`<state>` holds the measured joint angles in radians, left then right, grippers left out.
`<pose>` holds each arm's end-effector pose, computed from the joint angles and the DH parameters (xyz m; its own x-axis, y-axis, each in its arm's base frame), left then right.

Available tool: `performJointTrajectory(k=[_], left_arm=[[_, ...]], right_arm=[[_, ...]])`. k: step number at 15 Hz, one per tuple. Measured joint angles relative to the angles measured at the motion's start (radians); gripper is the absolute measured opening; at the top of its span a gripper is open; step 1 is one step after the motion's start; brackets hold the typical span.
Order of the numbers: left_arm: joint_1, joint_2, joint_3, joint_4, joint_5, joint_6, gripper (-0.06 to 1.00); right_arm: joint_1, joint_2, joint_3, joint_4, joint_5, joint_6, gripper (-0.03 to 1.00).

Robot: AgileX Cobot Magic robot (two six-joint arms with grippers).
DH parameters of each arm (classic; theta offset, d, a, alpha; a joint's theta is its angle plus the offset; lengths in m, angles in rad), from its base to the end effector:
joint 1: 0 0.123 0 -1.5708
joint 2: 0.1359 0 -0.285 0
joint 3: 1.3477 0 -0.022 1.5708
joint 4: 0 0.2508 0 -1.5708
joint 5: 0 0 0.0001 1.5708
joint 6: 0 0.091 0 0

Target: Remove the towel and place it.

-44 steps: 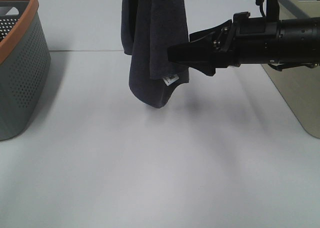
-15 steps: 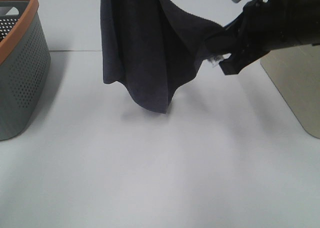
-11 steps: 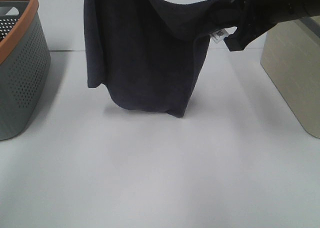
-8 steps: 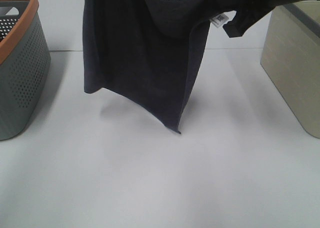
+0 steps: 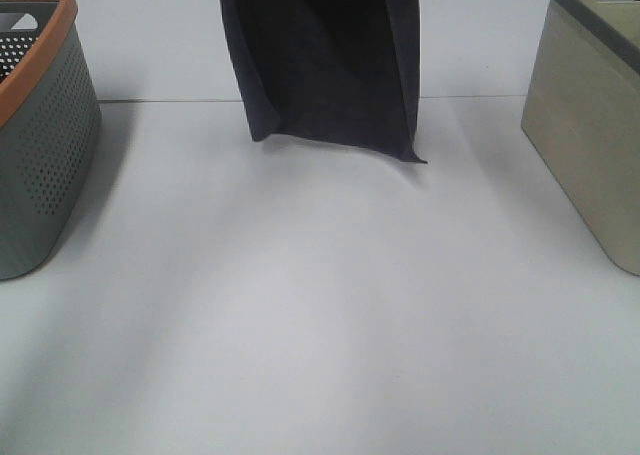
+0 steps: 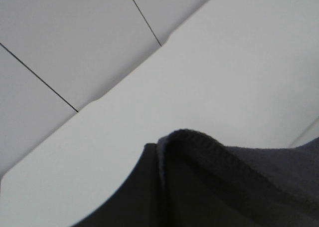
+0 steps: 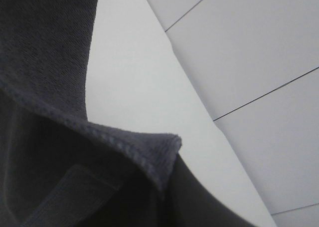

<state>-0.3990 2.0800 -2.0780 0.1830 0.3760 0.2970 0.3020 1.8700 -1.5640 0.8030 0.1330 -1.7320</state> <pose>0.4691 -0.1911 0.3684 -0.0833 0.5231 -0.8482 0.4101 0.7938 0.4492 0.4327 0.1440 0.3207 0.1335 -0.7963 -0.5899 -0.4629 0.4762 -0.7476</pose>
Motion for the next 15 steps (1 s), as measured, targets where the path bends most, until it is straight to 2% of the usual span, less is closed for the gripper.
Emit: performJointTrajectory(k=[2,4,7,9,12,13,15], left_arm=[[0.019,0.039,0.000,0.000,-0.113,-0.002,0.00],[0.019,0.077,0.000,0.000,-0.121,0.001,0.00],[0.019,0.124,0.000,0.003,-0.097,0.011,0.00],[0.019,0.138,0.000,0.004,-0.111,0.020,0.00],[0.023,0.138,0.000,0.066,-0.267,0.023,0.00],[0.031,0.141,0.000,0.120,-0.345,0.024,0.00],[0.053,0.150,0.000,0.169,-0.410,0.027,0.00]], right_arm=[[-0.013,0.110,-0.115,0.000,-0.022,-0.005,0.02],[-0.037,0.179,-0.166,0.008,-0.023,-0.005,0.02],[-0.060,0.217,-0.168,0.028,0.024,0.004,0.02],[-0.068,0.220,-0.174,0.030,0.019,0.003,0.02],[-0.096,0.221,-0.179,0.034,-0.079,-0.036,0.02],[-0.109,0.227,-0.202,0.034,-0.097,-0.049,0.02],[-0.116,0.242,-0.247,0.046,-0.099,-0.056,0.02]])
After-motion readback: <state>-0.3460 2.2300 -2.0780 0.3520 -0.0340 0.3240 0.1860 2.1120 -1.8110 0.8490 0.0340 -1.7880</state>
